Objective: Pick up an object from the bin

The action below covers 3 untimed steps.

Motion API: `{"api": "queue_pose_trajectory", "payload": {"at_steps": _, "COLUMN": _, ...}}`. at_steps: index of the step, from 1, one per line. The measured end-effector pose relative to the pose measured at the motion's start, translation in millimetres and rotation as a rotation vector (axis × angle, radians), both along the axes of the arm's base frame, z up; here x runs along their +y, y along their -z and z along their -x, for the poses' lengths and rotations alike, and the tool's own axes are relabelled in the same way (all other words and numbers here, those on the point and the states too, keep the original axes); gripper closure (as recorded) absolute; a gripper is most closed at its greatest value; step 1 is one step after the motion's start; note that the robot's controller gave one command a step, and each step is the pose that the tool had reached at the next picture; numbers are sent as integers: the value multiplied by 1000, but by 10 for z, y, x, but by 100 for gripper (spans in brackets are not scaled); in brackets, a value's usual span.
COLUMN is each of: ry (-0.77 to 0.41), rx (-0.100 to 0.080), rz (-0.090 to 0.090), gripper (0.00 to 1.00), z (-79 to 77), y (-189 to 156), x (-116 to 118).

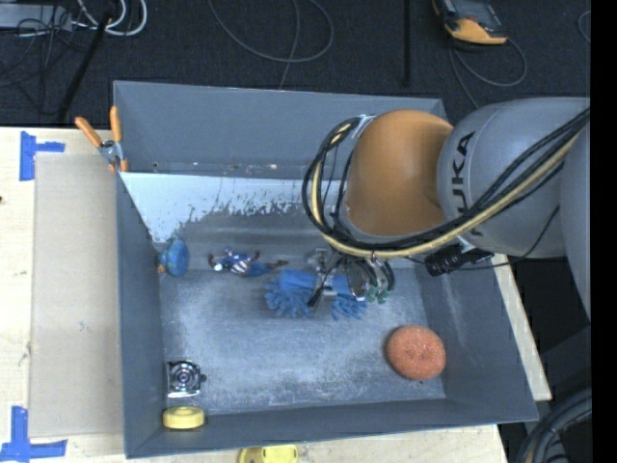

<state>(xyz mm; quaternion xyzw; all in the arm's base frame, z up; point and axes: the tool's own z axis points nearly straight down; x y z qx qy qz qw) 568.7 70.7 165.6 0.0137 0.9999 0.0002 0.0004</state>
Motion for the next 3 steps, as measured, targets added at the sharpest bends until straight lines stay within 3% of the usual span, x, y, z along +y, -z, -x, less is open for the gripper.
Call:
{"api": "queue_pose_trajectory", "payload": {"at_steps": 1, "ry": 0, "rx": 0, "rz": 0, "gripper": 100, "z": 0, "y": 0, "x": 0}}
{"api": "queue_pose_trajectory", "payload": {"at_steps": 2, "ry": -26, "rx": 0, "rz": 0, "gripper": 100, "z": 43, "y": -1017, "x": 197}}
{"api": "queue_pose_trajectory", "payload": {"at_steps": 3, "ry": -26, "rx": 0, "rz": 0, "gripper": 100, "z": 43, "y": -1017, "x": 197}}
